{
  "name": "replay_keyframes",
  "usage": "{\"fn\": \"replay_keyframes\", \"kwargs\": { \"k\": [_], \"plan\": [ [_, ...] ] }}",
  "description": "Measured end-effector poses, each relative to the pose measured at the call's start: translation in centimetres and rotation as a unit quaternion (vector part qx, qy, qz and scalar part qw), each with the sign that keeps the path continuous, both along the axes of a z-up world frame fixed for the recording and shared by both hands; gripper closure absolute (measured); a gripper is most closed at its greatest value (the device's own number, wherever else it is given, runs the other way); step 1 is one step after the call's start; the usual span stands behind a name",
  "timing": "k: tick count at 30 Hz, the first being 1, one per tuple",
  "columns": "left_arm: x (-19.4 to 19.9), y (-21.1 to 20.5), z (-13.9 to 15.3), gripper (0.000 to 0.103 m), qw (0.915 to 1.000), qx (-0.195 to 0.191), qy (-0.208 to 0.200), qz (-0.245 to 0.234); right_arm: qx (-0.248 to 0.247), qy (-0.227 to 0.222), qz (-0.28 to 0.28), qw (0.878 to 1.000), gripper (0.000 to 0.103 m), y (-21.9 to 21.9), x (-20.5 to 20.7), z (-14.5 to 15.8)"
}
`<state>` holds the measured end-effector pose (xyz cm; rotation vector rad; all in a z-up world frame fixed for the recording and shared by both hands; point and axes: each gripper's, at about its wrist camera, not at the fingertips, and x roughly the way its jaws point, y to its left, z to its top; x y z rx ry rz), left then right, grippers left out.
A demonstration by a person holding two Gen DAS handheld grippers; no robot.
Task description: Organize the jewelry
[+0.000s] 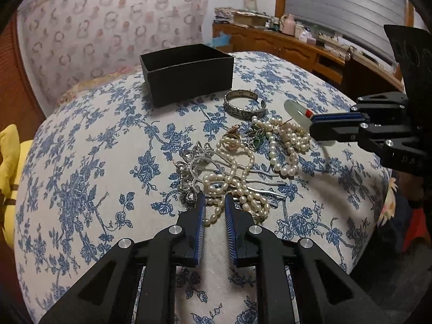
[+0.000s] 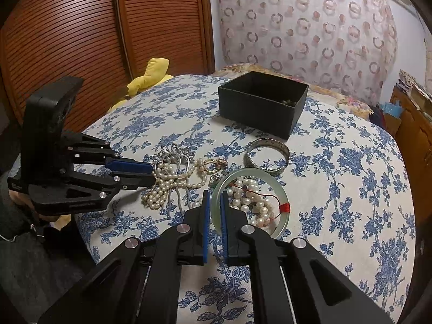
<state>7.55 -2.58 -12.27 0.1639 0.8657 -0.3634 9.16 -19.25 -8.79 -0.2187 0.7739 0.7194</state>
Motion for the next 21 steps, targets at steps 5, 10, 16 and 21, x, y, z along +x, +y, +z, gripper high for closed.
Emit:
{"fn": "replay_keyframes", "kwargs": {
  "k": [5, 10, 16, 21],
  "plan": [
    [-0.7, -0.1, -0.2, 0.090, 0.9998, 0.008, 0.009, -0.017, 0.001, 0.000, 0.000, 1.000, 0.095, -0.1, 0.0, 0.0],
    [-0.3, -0.2, -0.1, 0.089, 0.9995, 0.010, 0.017, -0.026, 0.003, 0.000, 0.000, 1.000, 0.095, 0.0, 0.1, 0.0],
    [0.3, -0.8, -0.1, 0.099, 0.9986, 0.014, 0.021, -0.046, 0.002, 0.001, 0.003, 1.000, 0.095, 0.2, 0.0, 0.0],
    [0.0, -0.4, 1.0, 0.099, 0.9992, -0.011, 0.009, -0.037, 0.002, 0.000, 0.001, 1.000, 0.095, 0.2, 0.0, 0.1]
  ]
}}
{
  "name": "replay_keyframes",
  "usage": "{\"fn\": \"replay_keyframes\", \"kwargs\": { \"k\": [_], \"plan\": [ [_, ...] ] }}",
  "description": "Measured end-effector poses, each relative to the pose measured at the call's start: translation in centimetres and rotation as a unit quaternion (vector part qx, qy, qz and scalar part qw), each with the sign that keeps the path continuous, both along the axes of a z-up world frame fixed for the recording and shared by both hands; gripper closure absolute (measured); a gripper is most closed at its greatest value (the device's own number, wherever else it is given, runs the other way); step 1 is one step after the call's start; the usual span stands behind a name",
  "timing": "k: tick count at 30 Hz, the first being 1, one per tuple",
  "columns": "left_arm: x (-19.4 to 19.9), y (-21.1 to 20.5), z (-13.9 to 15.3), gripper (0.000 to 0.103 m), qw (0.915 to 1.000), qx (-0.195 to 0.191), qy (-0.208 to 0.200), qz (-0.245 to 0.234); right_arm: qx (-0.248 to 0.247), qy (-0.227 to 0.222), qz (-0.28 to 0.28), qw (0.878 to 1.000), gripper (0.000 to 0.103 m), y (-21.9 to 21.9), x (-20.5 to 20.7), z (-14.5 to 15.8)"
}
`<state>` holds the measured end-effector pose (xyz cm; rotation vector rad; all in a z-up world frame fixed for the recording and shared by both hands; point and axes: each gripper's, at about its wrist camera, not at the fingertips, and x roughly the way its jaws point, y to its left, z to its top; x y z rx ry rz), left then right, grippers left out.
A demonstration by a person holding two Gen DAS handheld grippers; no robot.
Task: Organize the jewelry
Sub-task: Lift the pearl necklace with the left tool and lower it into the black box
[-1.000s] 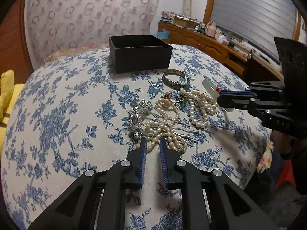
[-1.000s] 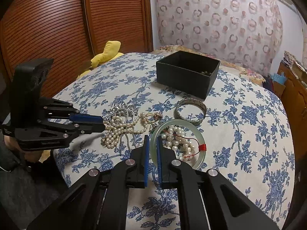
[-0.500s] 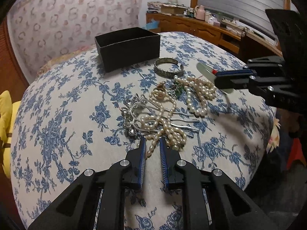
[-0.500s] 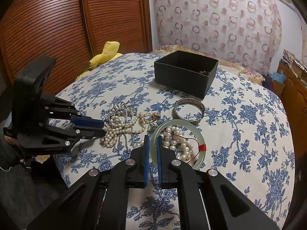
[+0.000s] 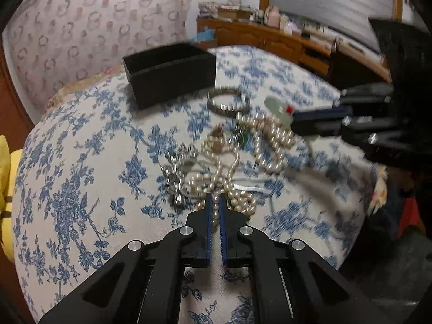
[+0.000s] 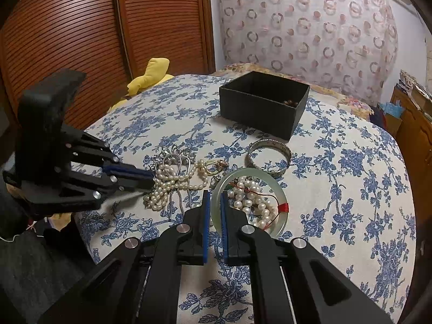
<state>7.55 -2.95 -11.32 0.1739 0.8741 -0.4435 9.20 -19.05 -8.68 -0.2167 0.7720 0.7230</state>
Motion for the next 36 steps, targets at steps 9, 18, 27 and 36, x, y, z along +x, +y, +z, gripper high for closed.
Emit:
{"fn": "replay_keyframes", "kwargs": {
  "k": [9, 18, 27, 36],
  "plan": [
    [-0.5, 0.8, 6.5, 0.099, 0.9960, -0.060, -0.065, 0.009, 0.011, -0.016, 0.004, 1.000, 0.095, 0.1, -0.3, 1.6],
    [0.3, 1.0, 12.1, 0.099, 0.9891, -0.096, -0.112, 0.012, 0.020, -0.031, 0.003, 0.999, 0.095, 0.2, -0.1, 3.2],
    [1.9, 0.1, 16.4, 0.099, 0.9841, -0.089, -0.153, 0.012, 0.030, -0.046, -0.004, 0.999, 0.095, -0.2, 0.6, 4.7],
    [5.0, 0.1, 19.5, 0.099, 0.9803, -0.083, -0.177, 0.029, 0.031, -0.068, -0.007, 0.997, 0.095, 0.0, 2.6, 6.9]
  ]
}}
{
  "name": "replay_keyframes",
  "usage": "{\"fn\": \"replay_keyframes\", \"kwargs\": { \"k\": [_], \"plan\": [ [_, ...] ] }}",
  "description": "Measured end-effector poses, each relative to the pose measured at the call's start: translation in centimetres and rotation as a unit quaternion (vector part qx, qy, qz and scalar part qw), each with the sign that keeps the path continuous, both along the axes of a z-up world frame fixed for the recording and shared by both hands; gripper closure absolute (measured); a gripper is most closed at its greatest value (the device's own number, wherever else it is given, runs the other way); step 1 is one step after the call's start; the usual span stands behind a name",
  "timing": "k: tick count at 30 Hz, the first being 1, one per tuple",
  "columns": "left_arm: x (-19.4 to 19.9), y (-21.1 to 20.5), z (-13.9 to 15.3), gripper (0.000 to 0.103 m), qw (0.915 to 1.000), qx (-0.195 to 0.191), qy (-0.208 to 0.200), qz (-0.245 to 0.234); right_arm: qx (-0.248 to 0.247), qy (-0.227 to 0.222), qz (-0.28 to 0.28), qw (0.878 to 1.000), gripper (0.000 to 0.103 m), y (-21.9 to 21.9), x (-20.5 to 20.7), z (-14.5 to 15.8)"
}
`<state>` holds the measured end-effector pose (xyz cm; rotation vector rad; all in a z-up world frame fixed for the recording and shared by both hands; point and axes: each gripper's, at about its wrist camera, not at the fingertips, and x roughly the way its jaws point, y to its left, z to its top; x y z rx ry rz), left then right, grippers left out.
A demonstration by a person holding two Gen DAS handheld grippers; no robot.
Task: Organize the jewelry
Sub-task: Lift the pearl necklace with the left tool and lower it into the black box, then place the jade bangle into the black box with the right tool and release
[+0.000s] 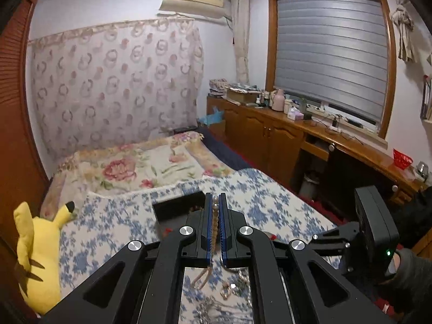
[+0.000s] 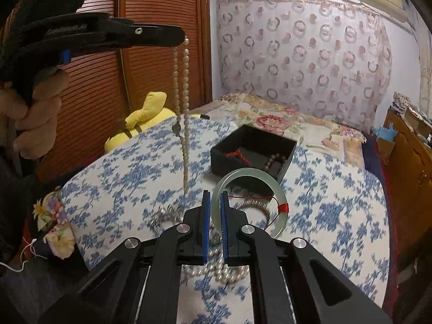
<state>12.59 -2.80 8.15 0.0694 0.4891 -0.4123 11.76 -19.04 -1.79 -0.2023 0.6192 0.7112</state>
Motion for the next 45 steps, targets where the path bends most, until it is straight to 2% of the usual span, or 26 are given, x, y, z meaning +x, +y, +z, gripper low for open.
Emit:
{"fn": "replay_keyframes", "kwargs": {
  "k": [8, 15, 18, 23, 28, 31, 34, 37, 40, 45],
  "plan": [
    [4.1, 0.1, 2.4, 0.099, 0.9996, 0.003, -0.012, 0.026, 0.005, -0.023, -0.003, 1.000, 0.095, 0.8, 4.1, 2.5],
    [8.2, -0.1, 3.2, 0.099, 0.9989, 0.013, -0.011, 0.044, 0.006, -0.025, -0.009, 1.000, 0.095, 1.6, 8.3, 2.5],
    [10.6, 0.2, 1.7, 0.099, 0.9985, 0.014, 0.007, 0.053, 0.006, -0.015, -0.001, 1.000, 0.095, 2.3, 10.5, 1.7],
    [14.2, 1.0, -2.5, 0.099, 0.9965, 0.017, 0.051, 0.064, -0.021, -0.002, -0.002, 1.000, 0.095, 3.9, 13.9, -0.7],
    [15.5, 2.2, -6.5, 0.099, 0.9943, 0.006, 0.081, 0.069, -0.033, 0.006, -0.001, 0.999, 0.095, 4.8, 15.8, -2.7],
    [15.7, 2.5, -7.7, 0.099, 0.9932, 0.004, 0.092, 0.071, -0.033, 0.016, 0.001, 0.999, 0.095, 5.0, 17.1, -3.5],
    [15.4, 3.0, -8.3, 0.088, 0.9927, 0.006, 0.093, 0.077, -0.032, 0.018, 0.002, 0.999, 0.095, 5.2, 17.8, -3.9],
    [14.7, 3.8, -8.5, 0.068, 0.9926, 0.004, 0.087, 0.085, -0.025, 0.022, 0.006, 0.999, 0.095, 5.6, 18.4, -4.0],
    [13.9, 4.8, -8.9, 0.062, 0.9924, 0.003, 0.085, 0.089, -0.023, 0.023, 0.011, 0.999, 0.095, 6.2, 18.5, -4.0],
    [12.6, 6.1, -9.6, 0.038, 0.9918, 0.010, 0.078, 0.101, -0.032, 0.027, 0.016, 0.999, 0.095, 7.6, 18.5, -4.5]
  ]
}}
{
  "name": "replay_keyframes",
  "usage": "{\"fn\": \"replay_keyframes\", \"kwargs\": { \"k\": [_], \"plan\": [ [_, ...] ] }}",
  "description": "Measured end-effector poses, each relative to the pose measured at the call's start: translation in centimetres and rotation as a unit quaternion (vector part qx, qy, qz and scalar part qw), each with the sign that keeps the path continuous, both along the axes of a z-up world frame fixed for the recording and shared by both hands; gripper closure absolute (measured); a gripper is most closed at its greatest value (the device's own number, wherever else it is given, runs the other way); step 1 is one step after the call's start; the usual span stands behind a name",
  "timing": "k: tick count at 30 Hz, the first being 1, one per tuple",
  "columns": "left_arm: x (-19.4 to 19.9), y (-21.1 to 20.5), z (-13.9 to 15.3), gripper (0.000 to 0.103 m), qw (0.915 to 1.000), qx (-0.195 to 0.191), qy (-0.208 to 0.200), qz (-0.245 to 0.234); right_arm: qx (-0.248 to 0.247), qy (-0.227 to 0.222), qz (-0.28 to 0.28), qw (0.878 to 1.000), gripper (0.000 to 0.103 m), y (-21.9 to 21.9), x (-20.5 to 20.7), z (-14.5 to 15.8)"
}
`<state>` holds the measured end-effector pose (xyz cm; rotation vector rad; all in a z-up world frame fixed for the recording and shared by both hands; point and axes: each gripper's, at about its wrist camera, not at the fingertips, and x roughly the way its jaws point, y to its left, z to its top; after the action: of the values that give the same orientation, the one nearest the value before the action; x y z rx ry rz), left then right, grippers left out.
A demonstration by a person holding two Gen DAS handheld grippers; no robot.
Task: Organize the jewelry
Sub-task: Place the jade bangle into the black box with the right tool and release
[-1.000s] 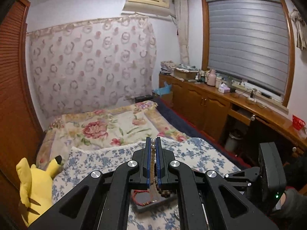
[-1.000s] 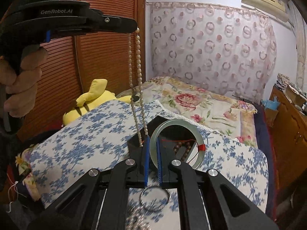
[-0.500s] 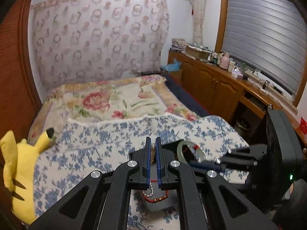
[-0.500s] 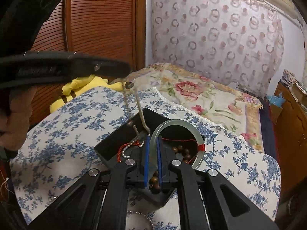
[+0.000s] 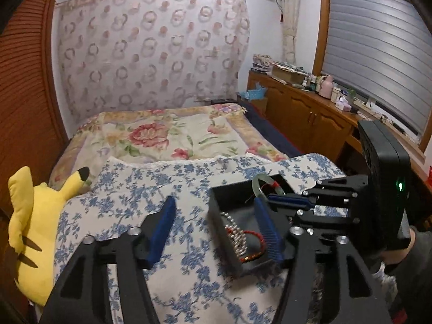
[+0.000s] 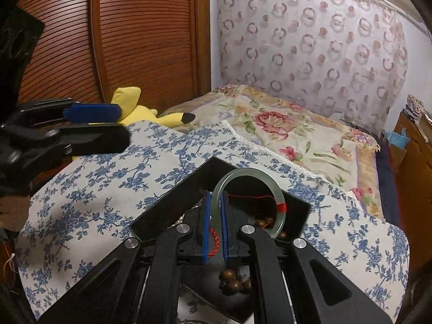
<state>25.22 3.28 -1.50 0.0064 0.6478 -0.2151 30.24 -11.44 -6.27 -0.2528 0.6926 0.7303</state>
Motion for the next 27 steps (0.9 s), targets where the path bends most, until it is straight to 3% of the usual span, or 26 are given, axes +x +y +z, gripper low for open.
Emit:
{"fn": "replay_keyframes", "kwargs": {
  "k": [5, 8, 16, 22, 27],
  "plan": [
    [-1.3, 0.7, -1.2, 0.014, 0.9998, 0.019, -0.006, 0.007, -0.006, 0.021, -0.008, 1.000, 0.093, 0.6, 0.5, -1.3],
    [-2.1, 1.0, -1.9, 0.008, 0.9998, 0.019, -0.007, 0.005, 0.004, 0.029, -0.017, 0.999, 0.091, 0.2, 0.7, -1.3],
    [-4.8, 1.2, -3.8, 0.008, 1.0000, 0.008, 0.003, 0.003, 0.022, 0.011, -0.025, 0.999, 0.090, -2.1, -1.8, 0.9],
    [-7.5, 0.9, -5.3, 0.008, 0.9998, 0.001, 0.017, -0.007, 0.028, 0.006, -0.028, 0.999, 0.073, -5.0, -5.9, 1.3],
    [-9.5, 0.2, -6.8, 0.008, 0.9993, 0.007, 0.035, -0.013, 0.026, 0.027, -0.049, 0.998, 0.072, -6.6, -7.3, -0.2]
  ]
}}
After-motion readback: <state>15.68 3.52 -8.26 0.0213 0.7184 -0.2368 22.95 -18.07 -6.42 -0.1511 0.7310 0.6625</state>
